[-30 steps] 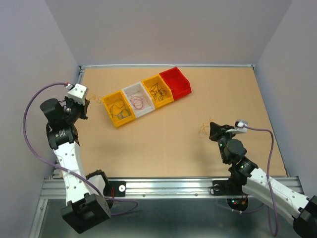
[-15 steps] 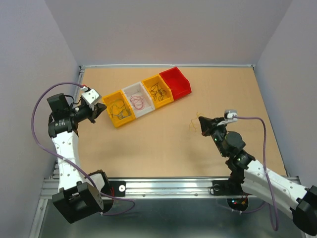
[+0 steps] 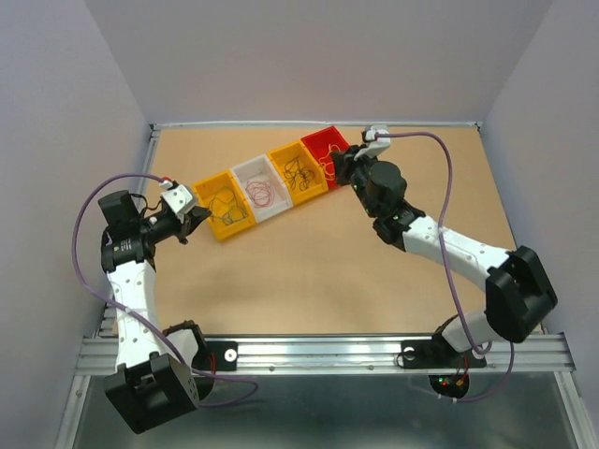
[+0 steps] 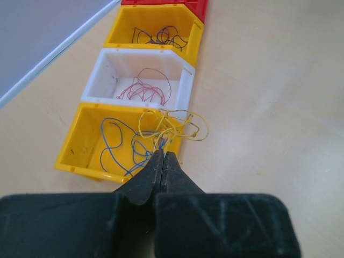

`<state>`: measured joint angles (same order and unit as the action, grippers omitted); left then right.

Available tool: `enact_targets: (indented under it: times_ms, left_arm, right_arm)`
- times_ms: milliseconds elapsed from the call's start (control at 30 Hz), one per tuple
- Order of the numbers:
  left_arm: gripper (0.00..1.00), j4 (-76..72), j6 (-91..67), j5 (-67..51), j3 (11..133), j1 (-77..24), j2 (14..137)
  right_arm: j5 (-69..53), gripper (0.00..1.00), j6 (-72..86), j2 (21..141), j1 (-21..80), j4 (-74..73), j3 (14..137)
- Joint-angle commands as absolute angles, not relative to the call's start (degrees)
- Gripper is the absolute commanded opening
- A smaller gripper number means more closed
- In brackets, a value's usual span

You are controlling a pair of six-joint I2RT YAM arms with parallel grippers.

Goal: Untangle the cables

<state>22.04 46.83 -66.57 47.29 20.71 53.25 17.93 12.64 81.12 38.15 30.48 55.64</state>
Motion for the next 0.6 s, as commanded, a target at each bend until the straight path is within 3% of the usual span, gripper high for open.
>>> enact_targets:
  times_ms: [0, 567]
  left_arm:
    - [0.0, 17.85, 46.32, -71.1, 45.88, 20.48, 53.17]
    - [0.0, 10.99, 40.09, -63.64, 44.3, 13.72, 56.61]
  right_arm:
    - [18.63, 0.01, 11.16, 87.17, 35.86, 32.52, 65.11]
    - [4.66, 0.01, 19.95, 109.68, 25.14, 29.01, 83.66]
